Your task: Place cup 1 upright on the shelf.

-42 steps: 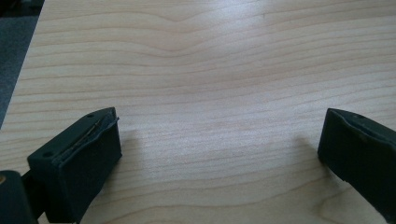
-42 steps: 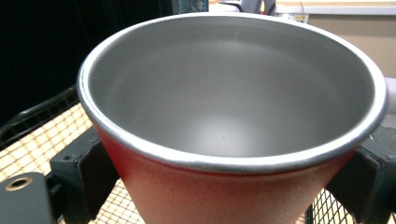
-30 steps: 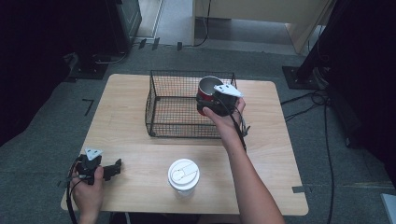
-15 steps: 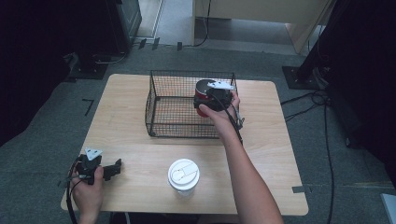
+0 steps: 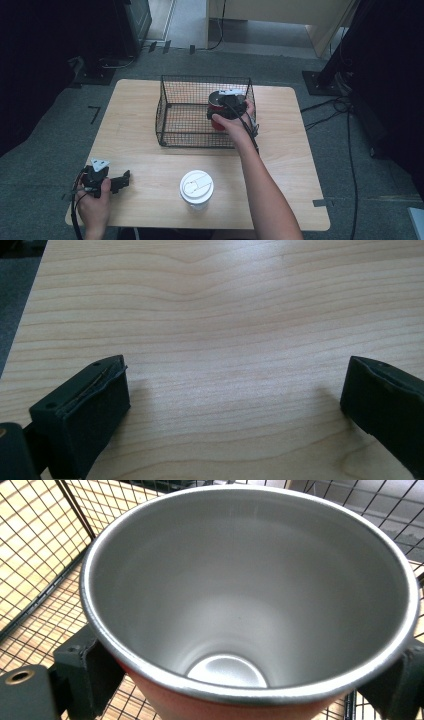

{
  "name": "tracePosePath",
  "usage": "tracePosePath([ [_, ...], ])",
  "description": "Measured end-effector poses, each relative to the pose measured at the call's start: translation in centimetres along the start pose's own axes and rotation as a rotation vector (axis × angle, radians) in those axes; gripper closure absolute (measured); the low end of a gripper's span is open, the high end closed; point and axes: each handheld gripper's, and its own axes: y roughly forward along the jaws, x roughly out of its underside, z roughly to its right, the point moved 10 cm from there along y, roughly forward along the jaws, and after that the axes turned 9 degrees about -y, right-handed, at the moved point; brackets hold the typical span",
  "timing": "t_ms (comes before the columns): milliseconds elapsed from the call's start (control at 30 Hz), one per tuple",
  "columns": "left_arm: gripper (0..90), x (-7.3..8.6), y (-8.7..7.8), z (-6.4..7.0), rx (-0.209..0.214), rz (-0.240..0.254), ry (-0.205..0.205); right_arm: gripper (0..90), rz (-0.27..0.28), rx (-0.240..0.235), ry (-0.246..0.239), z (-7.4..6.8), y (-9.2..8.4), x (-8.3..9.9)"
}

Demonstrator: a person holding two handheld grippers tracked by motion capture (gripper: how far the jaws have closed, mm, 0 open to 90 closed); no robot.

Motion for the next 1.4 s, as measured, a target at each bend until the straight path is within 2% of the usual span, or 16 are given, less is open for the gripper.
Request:
tracePosePath([
  [333,0.0,0.0,0.0,0.0,0.0,0.0,0.0,7.6,-0.067,-0.004,0.01,0.1,0.5,0.6],
  [500,0.0,0.0,0.0,0.0,0.0,0.0,0.0,7.5,-0.113,-0.032,0.023,-0.1,0.3,1.1],
  [700,0.0,0.0,0.0,0.0,0.0,0.001,-0.002,7.1,-0.152,-0.009,0.031,-0.1,-0.3,1.6],
  [733,0.0,0.0,0.0,0.0,0.0,0.001,-0.002,7.1,-0.152,-0.009,0.031,-0.1,-0.3,1.6],
  [800,0.0,0.0,0.0,0.0,0.0,0.001,-0.002,6.8,-0.159,0.004,-0.006,-0.5,-0.5,1.6],
  [900,0.0,0.0,0.0,0.0,0.0,0.002,-0.002,6.2,-0.154,0.038,-0.035,-0.6,-0.8,1.5],
  [1167,0.0,0.0,0.0,0.0,0.0,0.002,-0.002,4.3,-0.124,0.057,-0.019,-0.4,-1.3,1.3],
  [1300,0.0,0.0,0.0,0.0,0.0,0.002,-0.002,3.9,-0.121,0.094,-0.052,-0.1,-1.6,1.3],
  [1400,0.0,0.0,0.0,0.0,0.0,0.002,-0.002,4.3,-0.114,0.106,-0.054,-0.1,-1.7,1.2],
])
